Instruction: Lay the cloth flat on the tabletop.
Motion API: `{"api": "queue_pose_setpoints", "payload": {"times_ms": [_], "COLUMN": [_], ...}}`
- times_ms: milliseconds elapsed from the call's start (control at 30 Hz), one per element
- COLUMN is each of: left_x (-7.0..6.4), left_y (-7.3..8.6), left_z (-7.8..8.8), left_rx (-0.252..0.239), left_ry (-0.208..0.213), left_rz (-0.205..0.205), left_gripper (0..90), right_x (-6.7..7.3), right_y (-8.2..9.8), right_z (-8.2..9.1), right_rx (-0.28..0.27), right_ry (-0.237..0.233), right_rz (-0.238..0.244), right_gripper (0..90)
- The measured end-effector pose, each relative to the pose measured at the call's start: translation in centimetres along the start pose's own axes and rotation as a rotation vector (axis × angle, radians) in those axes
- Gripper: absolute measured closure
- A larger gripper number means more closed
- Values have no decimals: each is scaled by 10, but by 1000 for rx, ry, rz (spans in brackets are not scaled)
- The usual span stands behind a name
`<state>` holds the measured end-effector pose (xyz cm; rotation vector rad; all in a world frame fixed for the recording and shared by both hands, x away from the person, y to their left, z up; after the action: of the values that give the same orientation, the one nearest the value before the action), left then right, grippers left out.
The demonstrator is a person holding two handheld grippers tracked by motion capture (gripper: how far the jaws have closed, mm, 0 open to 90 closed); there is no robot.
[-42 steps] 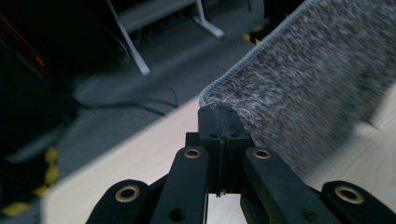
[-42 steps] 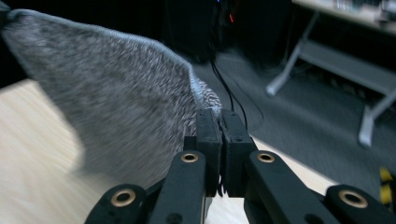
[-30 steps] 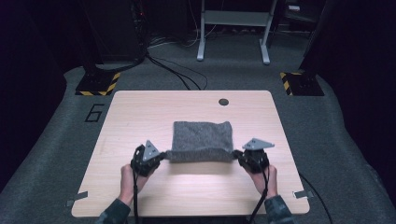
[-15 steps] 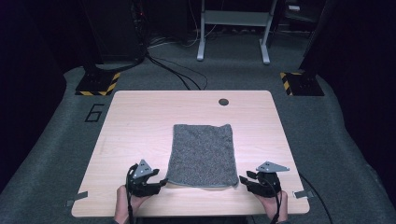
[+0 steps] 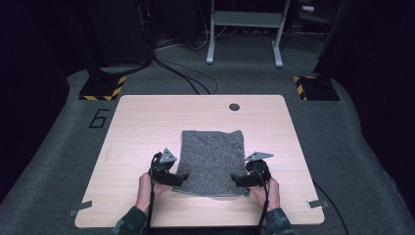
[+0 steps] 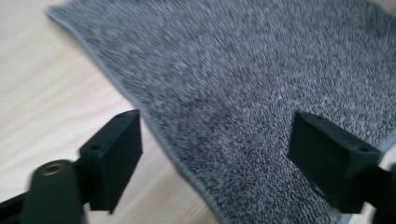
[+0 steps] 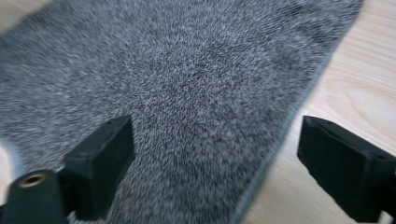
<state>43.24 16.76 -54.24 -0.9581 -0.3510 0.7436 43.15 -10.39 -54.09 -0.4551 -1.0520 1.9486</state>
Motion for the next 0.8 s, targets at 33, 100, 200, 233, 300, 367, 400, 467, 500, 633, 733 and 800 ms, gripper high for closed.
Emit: {"api": "queue_pose_setpoints", "payload": {"times_ms": [33, 100, 200, 233, 300, 367, 400, 467, 500, 633, 733, 800], "left_x": [-1, -2, -4, -5, -6, -6, -9, -9, -9, -12, -17, -18], "left_y": [2, 6, 14, 16, 19, 20, 23, 24, 24, 25, 27, 30], "left_z": [-1, -4, -5, -5, -5, -6, -7, -6, -6, -5, -2, -1], "left_rx": [13, 25, 56, 55, 68, 62, 67, 65, 64, 59, 57, 33], "left_ry": [4, -6, -24, -43, -58, -67, -72, -86, -90, -106, -101, -105], "left_rz": [-3, -4, -15, -20, -32, -26, -29, -29, -26, -21, -25, -4], "left_gripper": [142, 135, 132, 130, 131, 134, 134, 132, 132, 132, 132, 132], "right_x": [1, 3, 8, 9, 9, 8, 8, 8, 7, 6, 4, 0], "right_y": [1, 1, 6, 11, 15, 17, 17, 18, 18, 19, 20, 22], "right_z": [-4, -7, -16, -19, -22, -22, -22, -22, -21, -20, -19, -16], "right_rx": [10, 9, 30, 47, 62, 53, 54, 49, 53, 40, 38, 36], "right_ry": [2, 4, 7, 20, 30, 47, 49, 44, 45, 40, 33, 28], "right_rz": [9, 8, 15, 37, 45, 55, 54, 58, 59, 68, 73, 75], "right_gripper": [85, 80, 60, 55, 43, 37, 36, 34, 35, 40, 39, 40]}}
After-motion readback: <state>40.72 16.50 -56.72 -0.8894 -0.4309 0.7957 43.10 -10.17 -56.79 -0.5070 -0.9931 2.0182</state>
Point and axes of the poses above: each handheld gripper's, and its own axes: z roughly backward along the jaws, y roughly out of its underside, x roughly to its left, the point moved 6 cm from there along -z, roughly forward along the jaws, and after that the axes turned 11 degrees about -x, right-handed, at the moved point
